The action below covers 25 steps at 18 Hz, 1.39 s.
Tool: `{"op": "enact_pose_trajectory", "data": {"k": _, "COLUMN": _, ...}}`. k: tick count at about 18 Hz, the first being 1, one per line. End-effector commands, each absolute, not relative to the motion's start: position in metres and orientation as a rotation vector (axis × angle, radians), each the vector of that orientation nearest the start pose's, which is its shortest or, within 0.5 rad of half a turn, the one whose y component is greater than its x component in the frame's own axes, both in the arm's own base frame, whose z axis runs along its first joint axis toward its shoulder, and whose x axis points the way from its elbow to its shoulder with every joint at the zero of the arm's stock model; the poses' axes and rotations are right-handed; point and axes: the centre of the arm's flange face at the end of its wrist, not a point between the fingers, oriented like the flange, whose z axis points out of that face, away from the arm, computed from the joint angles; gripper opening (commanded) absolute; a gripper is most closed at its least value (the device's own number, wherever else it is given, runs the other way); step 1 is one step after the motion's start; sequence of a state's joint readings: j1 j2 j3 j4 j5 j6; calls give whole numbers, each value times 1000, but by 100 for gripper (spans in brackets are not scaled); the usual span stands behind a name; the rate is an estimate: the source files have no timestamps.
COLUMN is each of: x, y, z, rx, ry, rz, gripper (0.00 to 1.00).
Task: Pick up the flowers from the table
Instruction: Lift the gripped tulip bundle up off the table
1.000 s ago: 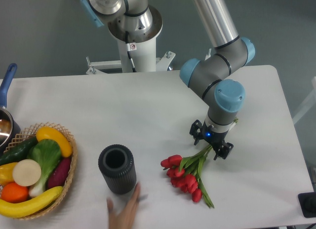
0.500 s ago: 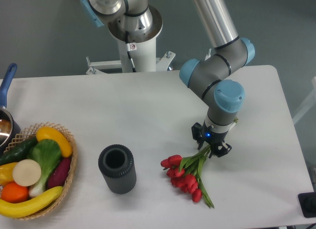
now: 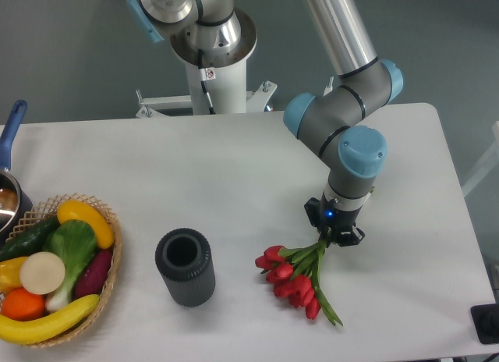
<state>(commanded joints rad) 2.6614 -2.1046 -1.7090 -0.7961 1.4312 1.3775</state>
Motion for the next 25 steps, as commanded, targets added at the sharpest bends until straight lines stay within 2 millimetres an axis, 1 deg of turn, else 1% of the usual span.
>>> {"op": "enact_pose_trajectory", "data": {"k": 1, "x": -496, "y": 423, "z": 202, "rx": -2938, "ry": 434, "rz": 95, "gripper": 17}}
{"op": "enact_pose_trajectory", "data": {"k": 3, "x": -502, "y": 425, "z": 225, "rx": -2921, "ry": 434, "rz": 152, "gripper": 17}}
{"op": "enact_pose_trajectory", "data": {"k": 6, "x": -499, "y": 423, "z": 269, "rx": -2849, "ry": 419, "rz": 220, "gripper": 17}}
{"op": "enact_pose_trajectory", "data": {"k": 7, "x": -495, "y": 425, "z": 279, "rx": -2790, "ry": 401, "rz": 201, "gripper": 17}}
{"op": "enact_pose_trajectory", "data": {"k": 8, "x": -496, "y": 420, "z": 290, "rx": -2730, "ry": 355, "rz": 181, "gripper": 17}}
{"op": "enact_pose_trajectory", "data": {"k": 9, "x": -495, "y": 417, "z": 303, "rx": -2670, "ry": 322, "rz": 169, "gripper": 17}}
{"op": "enact_pose_trajectory", "data": {"k": 10, "x": -492, "y": 418, "z": 319, "rx": -2613, "ry": 307, "rz": 165, "gripper": 17}}
{"op": "enact_pose_trajectory", "data": {"k": 13, "x": -487, "y": 423, "z": 343, "rx": -2521, "ry": 255, "rz": 142, "gripper": 17}}
{"op": "enact_pose_trajectory", "data": {"k": 15, "x": -477, "y": 421, "z": 360, "rx": -2497, "ry": 245, "rz": 153, "gripper": 17}}
{"op": "enact_pose_trajectory", "data": {"k": 17, "x": -461, "y": 423, "z": 379, "rx": -2440, "ry": 230, "rz": 132, "gripper": 17}}
{"op": "enact_pose_trajectory", "data": {"k": 19, "x": -443, "y": 426, "z": 406, "rx": -2348, "ry": 214, "rz": 97, "gripper": 17}}
{"op": "enact_pose_trajectory", "data": {"k": 20, "x": -436, "y": 427, "z": 418, "rx": -2303, "ry": 203, "rz": 77, "gripper": 17}}
{"op": "enact_pose_trajectory", "data": {"k": 23, "x": -426, "y": 429, "z": 435, "rx": -2223, "ry": 184, "rz": 25, "gripper": 17}}
{"op": "enact_pose_trajectory", "data": {"k": 25, "x": -425, "y": 429, "z": 439, "rx": -2189, "ry": 164, "rz": -10, "gripper": 17}}
